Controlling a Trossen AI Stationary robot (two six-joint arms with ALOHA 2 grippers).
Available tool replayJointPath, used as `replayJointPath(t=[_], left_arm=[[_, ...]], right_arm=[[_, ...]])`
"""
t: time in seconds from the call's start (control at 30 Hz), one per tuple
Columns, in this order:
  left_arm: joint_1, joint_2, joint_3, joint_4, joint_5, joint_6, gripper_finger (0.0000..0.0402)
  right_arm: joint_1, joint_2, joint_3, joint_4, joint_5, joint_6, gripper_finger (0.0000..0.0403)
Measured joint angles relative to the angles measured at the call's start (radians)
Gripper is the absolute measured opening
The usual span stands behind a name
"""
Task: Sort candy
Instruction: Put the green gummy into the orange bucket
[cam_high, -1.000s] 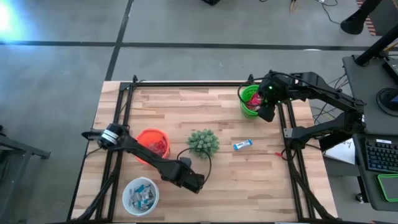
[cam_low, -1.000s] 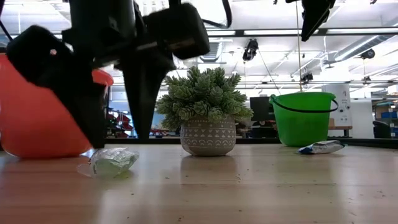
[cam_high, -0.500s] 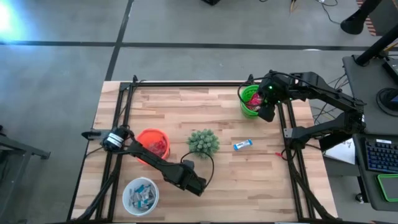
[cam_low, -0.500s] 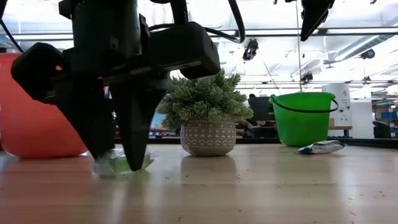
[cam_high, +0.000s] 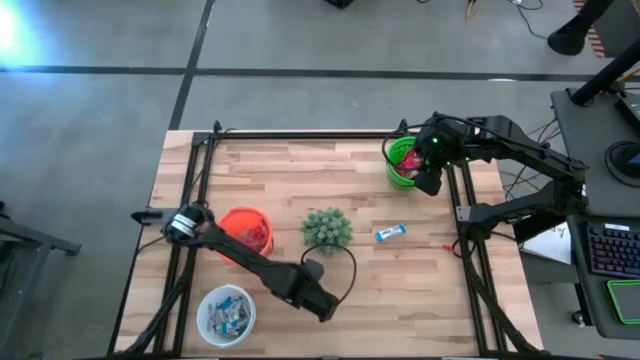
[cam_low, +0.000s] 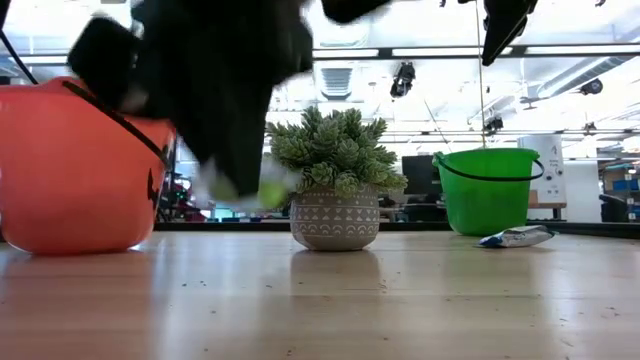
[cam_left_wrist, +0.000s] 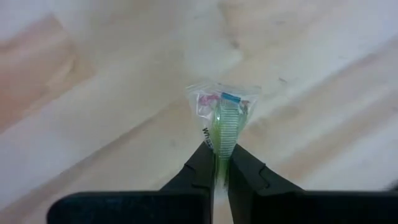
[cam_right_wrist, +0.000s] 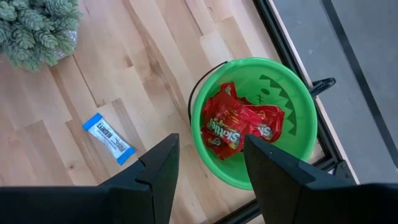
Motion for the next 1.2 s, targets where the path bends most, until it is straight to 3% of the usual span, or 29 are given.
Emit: replayJointPath(t=[0.43, 0.67, 0.87, 1.2], left_arm=[[-0.059, -0.003, 0.474, -0.65, -0.161, 0.152, 0.0], [-0.085, -0.032, 0.539, -0.664, -0.174, 0.296, 0.0], [-0.083, -0.115, 0.43, -0.664, -0.199, 0.394, 0.0], [-0.049, -0.439, -0.024, -0.664, -0.192, 0.297, 0.0]], right_arm=[[0.0, 0.0, 0.0, 0.004, 0.0, 0.055, 0.0171], [0.0, 0.0, 0.0, 0.008, 0.0, 0.113, 0.0171], [0.0, 0.0, 0.0, 0.01, -0.001, 0.185, 0.0171], [0.0, 0.0, 0.0, 0.015, -0.001, 0.213, 0.0171]])
